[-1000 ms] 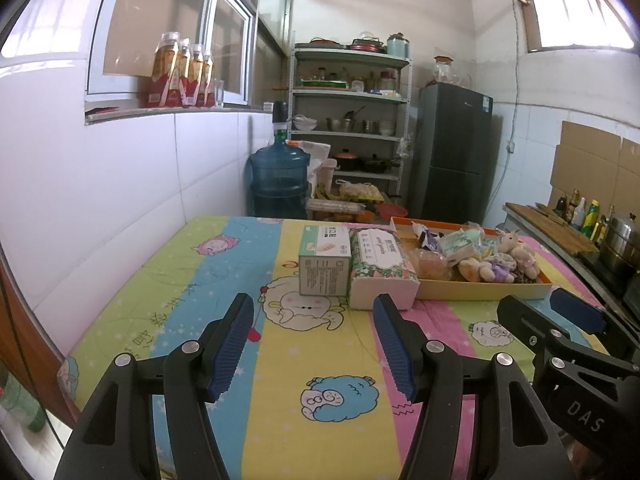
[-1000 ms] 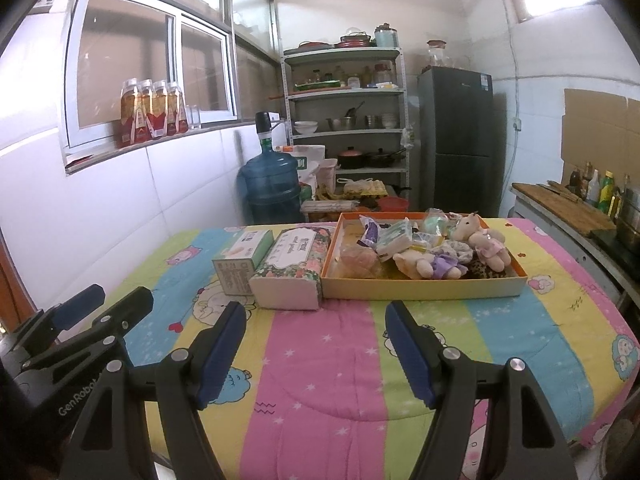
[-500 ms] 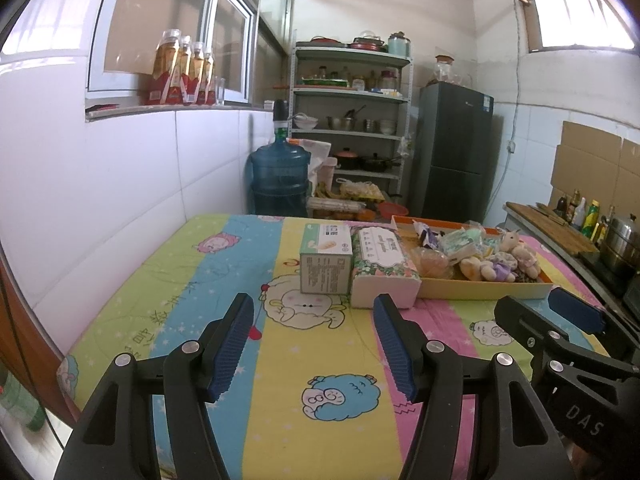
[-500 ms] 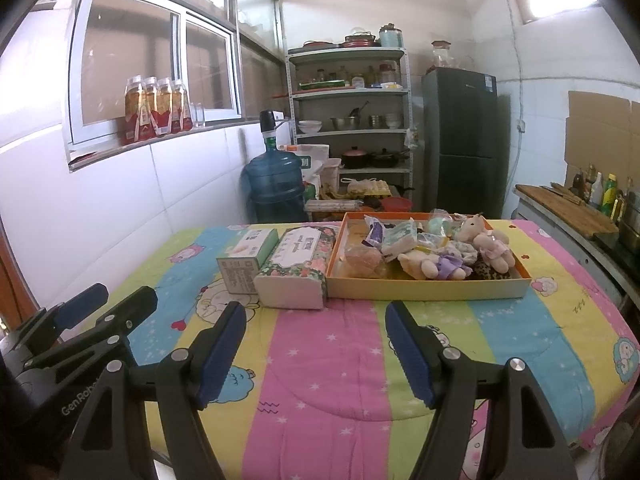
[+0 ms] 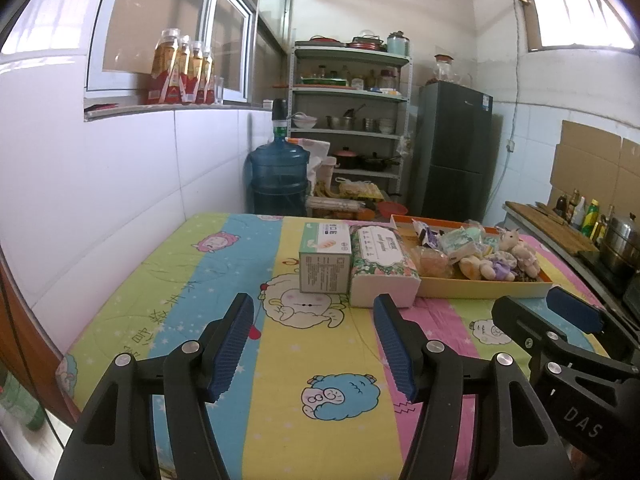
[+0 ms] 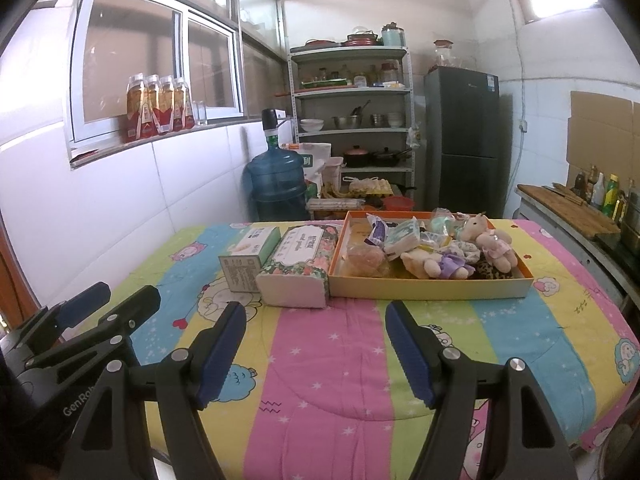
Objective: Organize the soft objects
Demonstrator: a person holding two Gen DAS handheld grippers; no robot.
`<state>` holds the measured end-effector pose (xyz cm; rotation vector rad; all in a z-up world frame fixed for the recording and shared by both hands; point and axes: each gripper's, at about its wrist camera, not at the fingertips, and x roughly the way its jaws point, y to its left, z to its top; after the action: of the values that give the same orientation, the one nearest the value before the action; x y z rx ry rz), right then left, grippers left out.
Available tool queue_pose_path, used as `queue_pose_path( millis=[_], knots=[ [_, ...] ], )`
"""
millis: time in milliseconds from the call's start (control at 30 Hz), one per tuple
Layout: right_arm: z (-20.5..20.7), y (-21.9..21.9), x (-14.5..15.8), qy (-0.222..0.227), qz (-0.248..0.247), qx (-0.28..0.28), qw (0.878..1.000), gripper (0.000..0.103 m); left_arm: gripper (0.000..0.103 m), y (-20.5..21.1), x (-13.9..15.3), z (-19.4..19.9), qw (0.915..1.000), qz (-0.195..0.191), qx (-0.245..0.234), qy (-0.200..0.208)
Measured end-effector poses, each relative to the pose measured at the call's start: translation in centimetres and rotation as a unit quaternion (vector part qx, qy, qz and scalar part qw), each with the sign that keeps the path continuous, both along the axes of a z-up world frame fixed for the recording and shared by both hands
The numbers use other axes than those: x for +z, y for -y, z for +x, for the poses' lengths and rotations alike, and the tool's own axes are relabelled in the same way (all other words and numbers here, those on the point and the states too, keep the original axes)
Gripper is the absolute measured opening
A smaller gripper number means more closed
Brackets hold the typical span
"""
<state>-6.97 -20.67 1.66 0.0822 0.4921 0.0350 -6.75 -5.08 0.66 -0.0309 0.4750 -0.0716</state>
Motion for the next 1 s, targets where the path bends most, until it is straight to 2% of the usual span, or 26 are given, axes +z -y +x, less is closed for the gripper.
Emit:
queue_pose_path(
  millis=[1000],
  knots=[
    [-0.01,0.12,-0.29,-0.004,0.001,0.001,1.0,0.072,0.064,-0.16,-0.53,-0.2,1.0,-0.001,-0.001,-0.004]
  ],
)
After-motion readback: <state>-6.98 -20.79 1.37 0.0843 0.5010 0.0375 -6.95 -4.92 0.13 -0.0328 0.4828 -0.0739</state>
